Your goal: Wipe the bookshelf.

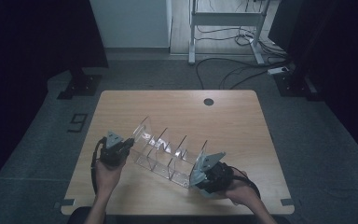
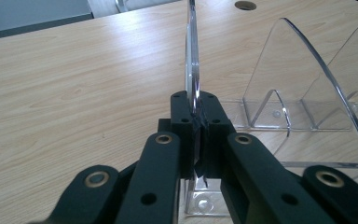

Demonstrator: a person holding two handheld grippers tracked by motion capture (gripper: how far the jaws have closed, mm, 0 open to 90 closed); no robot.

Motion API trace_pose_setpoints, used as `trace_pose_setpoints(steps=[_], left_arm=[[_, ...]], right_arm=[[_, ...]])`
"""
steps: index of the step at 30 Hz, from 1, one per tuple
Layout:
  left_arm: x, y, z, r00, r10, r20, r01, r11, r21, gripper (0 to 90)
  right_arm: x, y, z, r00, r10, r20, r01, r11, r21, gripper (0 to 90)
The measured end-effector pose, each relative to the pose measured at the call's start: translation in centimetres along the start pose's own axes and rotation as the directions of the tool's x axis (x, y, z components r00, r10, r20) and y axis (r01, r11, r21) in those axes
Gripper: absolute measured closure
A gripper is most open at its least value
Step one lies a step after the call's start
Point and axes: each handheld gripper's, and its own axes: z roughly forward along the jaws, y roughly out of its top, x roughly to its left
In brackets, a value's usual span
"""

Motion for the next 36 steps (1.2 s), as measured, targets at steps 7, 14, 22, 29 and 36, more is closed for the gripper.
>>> trace_pose_setpoints(steps=[7, 14, 22, 29, 36], left_arm=[[0.3, 0.0, -0.1, 0.9994, -0.003, 0.035, 0.003, 1.0, -0.001, 87.1], [0.3, 0.0, -0.1, 0.9992, 0.004, 0.041, -0.004, 1.0, 0.001, 87.2], [0.4, 0.0, -0.1, 0.999, 0.008, 0.043, -0.008, 1.0, 0.001, 87.2], [0.3, 0.0, 0.0, 0.999, 0.011, 0.042, -0.011, 0.9999, 0.003, 87.1], [0.3, 0.1, 0.0, 0.999, 0.013, 0.043, -0.014, 0.9999, 0.004, 86.9]], right_arm=[[-0.6, -0.3, 0.1, 0.9996, 0.024, 0.012, -0.024, 1.0, -0.006, 53.2], [-1.6, -0.6, 0.1, 0.9985, 0.046, 0.031, -0.046, 0.999, -0.015, 53.2], [-2.7, -0.8, 0.3, 0.9946, 0.071, 0.076, -0.069, 0.997, -0.022, 53.2], [-3.7, -1.0, 0.4, 0.989, 0.09, 0.117, -0.086, 0.995, -0.039, 53.2], [-4.7, -1.1, 0.4, 0.9801, 0.111, 0.164, -0.103, 0.993, -0.06, 53.1]])
